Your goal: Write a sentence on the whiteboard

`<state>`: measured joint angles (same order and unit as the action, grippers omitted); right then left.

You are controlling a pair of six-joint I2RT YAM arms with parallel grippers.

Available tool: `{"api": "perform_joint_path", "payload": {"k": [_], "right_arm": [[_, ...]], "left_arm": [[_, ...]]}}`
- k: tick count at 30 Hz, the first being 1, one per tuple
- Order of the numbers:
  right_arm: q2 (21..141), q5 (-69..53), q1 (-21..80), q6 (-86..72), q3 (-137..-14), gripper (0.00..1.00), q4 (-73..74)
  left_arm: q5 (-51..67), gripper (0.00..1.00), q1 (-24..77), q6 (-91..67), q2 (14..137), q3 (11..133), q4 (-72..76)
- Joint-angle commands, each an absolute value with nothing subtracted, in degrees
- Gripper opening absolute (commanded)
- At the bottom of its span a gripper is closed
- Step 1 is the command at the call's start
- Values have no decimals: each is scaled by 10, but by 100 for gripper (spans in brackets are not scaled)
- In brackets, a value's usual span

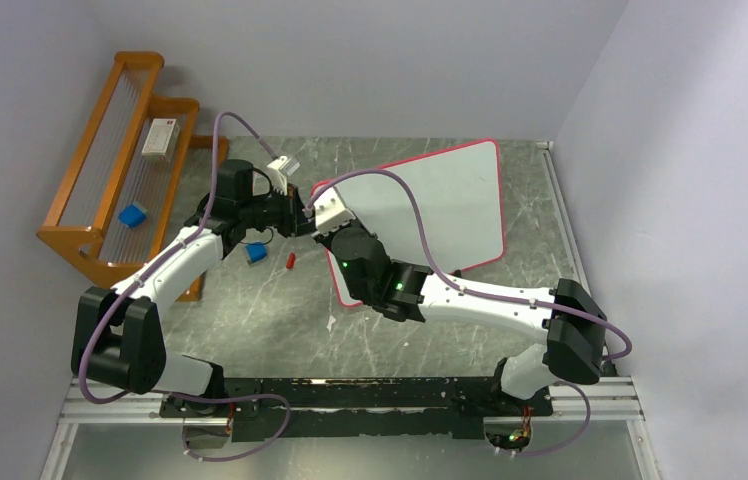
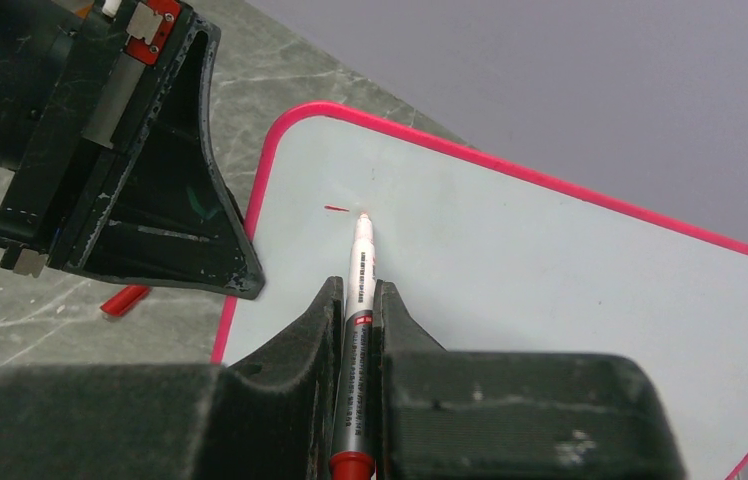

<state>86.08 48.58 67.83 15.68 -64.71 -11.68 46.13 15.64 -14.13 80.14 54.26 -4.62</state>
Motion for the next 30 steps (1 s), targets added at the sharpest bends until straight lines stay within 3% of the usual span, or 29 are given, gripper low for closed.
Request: {"api": "perform_joint_path", "payload": {"k": [1, 30], "right_arm": [[863, 479, 679, 145, -655, 0, -116], [886, 456, 679, 130, -678, 0, -101]], "left_arm": [[439, 5, 157, -121, 791, 542, -60], [439, 5, 162, -121, 786, 542, -58]]}}
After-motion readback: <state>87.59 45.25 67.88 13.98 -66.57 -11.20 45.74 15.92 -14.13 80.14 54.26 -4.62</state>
